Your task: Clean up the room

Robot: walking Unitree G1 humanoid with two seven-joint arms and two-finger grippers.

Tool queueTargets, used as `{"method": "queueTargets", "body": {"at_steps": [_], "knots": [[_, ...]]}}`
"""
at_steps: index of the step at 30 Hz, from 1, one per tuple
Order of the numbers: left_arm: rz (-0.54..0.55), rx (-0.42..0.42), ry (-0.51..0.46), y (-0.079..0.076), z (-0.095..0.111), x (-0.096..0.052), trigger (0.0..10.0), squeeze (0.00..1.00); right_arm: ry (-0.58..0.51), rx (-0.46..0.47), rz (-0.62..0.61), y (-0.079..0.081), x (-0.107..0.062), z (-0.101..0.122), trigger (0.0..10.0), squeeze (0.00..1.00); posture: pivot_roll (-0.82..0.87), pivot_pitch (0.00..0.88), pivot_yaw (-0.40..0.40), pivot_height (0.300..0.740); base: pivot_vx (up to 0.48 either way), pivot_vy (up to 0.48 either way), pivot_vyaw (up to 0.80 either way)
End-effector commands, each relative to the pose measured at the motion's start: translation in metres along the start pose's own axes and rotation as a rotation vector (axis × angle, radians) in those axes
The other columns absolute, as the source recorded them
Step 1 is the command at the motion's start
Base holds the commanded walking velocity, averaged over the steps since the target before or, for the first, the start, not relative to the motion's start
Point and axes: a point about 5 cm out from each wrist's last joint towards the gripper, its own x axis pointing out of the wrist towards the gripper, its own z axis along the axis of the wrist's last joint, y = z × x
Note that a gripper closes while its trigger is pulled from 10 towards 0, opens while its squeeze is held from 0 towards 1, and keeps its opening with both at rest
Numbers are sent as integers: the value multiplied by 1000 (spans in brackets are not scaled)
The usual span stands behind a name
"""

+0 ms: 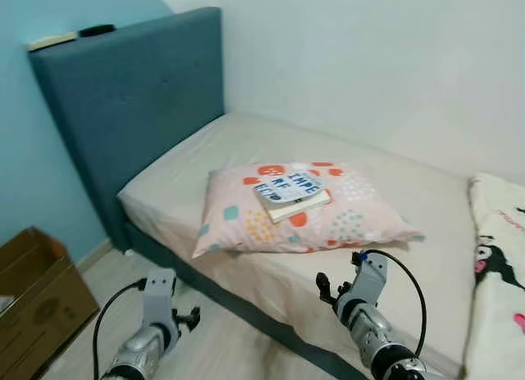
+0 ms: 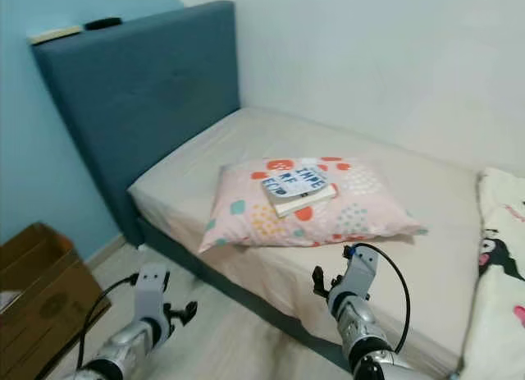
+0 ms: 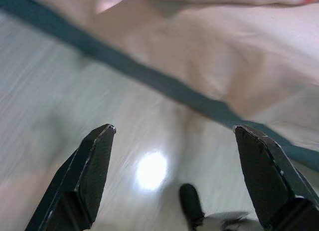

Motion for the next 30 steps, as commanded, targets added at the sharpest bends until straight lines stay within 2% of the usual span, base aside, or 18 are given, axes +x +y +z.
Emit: {"method": "queueTargets", "body": {"at_steps": [1, 5, 11, 17, 24, 30], "knots": [[-11, -9, 8, -3, -3, 0, 10000, 0, -26, 29, 4, 1, 0, 4, 10000, 0, 49, 0, -36, 740, 0, 0, -706], [-35, -8, -31, -8, 7, 3, 10000, 0, -41, 44, 17, 1, 0, 5, 10000, 0, 47, 0, -38, 740, 129, 0, -719], [-39, -9, -62, -8, 16, 5, 10000, 0, -51, 43, 22, 0, 0, 6, 10000, 0, 46, 0, -38, 740, 332, 0, 0], [-43, -5, -61, -8, 16, 4, 10000, 0, -51, 40, 27, -1, 0, 6, 10000, 0, 45, 0, -37, 740, 382, 0, 0], [-47, -9, -50, -10, 10, 4, 10000, 0, -46, 21, 33, 0, 0, 6, 10000, 0, 42, 0, -40, 740, 405, 0, -781], [-50, -11, -37, -11, 4, 3, 10000, 0, -59, 22, 32, 0, 0, 9, 10000, 0, 39, 0, -42, 740, 402, 0, -142]]}}
